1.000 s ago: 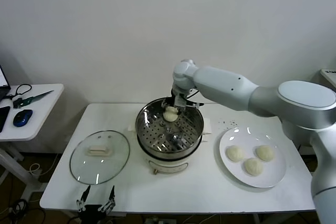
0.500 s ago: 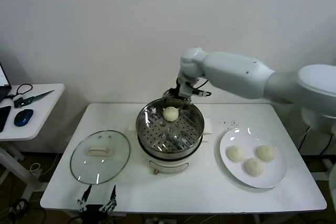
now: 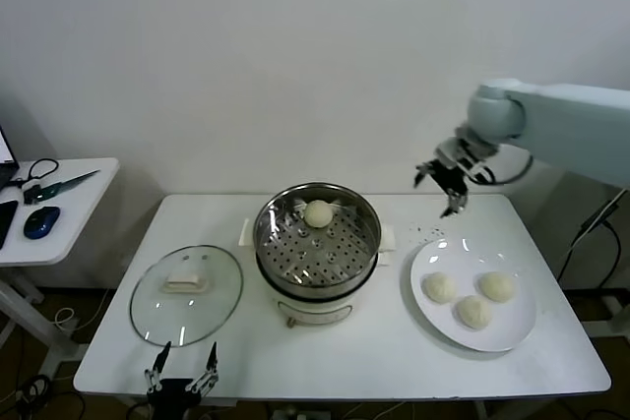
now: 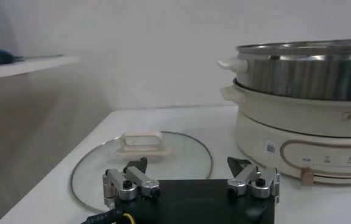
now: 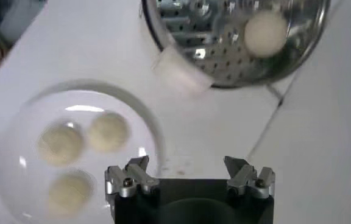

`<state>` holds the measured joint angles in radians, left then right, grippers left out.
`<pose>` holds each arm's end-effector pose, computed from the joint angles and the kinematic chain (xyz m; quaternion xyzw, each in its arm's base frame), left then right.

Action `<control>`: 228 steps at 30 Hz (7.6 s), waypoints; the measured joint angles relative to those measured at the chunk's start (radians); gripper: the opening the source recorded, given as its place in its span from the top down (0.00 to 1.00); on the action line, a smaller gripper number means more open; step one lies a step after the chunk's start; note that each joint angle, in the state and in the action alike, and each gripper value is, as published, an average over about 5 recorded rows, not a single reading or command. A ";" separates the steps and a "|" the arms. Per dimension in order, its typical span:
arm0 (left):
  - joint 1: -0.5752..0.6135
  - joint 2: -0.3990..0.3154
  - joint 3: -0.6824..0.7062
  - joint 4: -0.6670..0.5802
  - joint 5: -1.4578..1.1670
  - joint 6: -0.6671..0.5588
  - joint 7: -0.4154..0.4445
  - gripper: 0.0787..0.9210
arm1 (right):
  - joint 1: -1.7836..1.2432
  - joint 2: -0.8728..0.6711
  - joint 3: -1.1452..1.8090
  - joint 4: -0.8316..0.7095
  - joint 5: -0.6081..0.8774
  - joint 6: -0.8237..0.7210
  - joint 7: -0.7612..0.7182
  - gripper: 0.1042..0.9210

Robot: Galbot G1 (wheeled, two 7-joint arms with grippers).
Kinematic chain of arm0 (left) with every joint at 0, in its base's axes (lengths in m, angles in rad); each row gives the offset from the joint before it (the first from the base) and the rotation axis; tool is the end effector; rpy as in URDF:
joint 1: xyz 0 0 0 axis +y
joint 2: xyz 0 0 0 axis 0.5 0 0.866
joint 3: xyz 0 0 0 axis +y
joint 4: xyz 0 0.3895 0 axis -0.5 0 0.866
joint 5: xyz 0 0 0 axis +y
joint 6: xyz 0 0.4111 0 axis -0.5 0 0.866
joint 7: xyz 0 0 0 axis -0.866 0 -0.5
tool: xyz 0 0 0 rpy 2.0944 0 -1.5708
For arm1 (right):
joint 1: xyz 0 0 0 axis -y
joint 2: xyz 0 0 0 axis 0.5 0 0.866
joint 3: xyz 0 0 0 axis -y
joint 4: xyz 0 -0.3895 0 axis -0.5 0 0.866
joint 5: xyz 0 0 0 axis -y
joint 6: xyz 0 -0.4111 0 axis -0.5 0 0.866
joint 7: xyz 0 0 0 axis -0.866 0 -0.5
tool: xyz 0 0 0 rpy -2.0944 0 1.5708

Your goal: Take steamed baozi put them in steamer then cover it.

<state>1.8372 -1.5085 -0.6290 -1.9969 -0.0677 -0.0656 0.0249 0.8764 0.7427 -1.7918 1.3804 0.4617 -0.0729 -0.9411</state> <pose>0.1081 0.0530 -0.4170 0.0184 -0.9889 -0.0216 0.1460 0.5963 -0.1435 -0.0720 0.5345 -0.5012 0.5840 0.3495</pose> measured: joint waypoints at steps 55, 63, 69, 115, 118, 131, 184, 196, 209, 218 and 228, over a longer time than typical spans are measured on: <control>0.012 -0.017 -0.014 -0.005 0.004 -0.006 -0.002 0.12 | -0.576 -0.043 0.430 -0.120 -0.116 -0.260 0.080 0.28; 0.005 -0.020 -0.010 -0.011 0.004 -0.006 -0.002 0.12 | -0.376 -0.033 0.307 -0.085 -0.031 -0.229 0.025 0.29; 0.005 -0.017 -0.005 -0.020 0.002 -0.003 0.000 0.12 | -0.125 0.017 0.172 -0.042 0.081 -0.212 -0.030 0.29; 0.013 -0.006 -0.021 -0.055 -0.030 0.016 0.004 0.12 | -0.248 0.698 0.231 -0.254 0.364 -0.444 0.204 0.22; 0.013 -0.007 -0.020 -0.056 -0.030 0.016 0.004 0.12 | -0.252 0.700 0.237 -0.258 0.361 -0.443 0.205 0.15; 0.010 -0.015 -0.012 -0.061 -0.018 0.021 0.006 0.12 | -0.078 0.502 0.152 -0.115 0.283 -0.338 0.081 0.12; 0.024 -0.030 -0.031 -0.064 0.000 0.028 0.009 0.12 | -0.625 -0.189 0.449 -0.020 -0.262 -0.249 0.008 0.27; 0.032 -0.032 -0.024 -0.070 0.005 0.028 0.009 0.12 | -0.529 -0.173 0.409 -0.001 -0.246 -0.205 -0.038 0.30; 0.028 -0.035 -0.017 -0.077 0.005 0.034 0.010 0.12 | -0.064 0.025 0.226 0.026 -0.150 0.059 -0.143 0.30; 0.026 -0.041 -0.019 -0.087 0.004 0.039 0.010 0.12 | 0.066 0.203 0.228 0.151 -0.182 0.237 -0.137 0.30; 0.035 -0.043 -0.028 -0.098 0.000 0.040 0.010 0.12 | -0.006 0.341 0.239 0.198 -0.345 0.347 -0.080 0.30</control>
<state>1.8719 -1.5520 -0.6573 -2.0950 -0.0676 -0.0258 0.0351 0.8706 1.0840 -1.5524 1.5787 0.1169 0.2741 -1.0215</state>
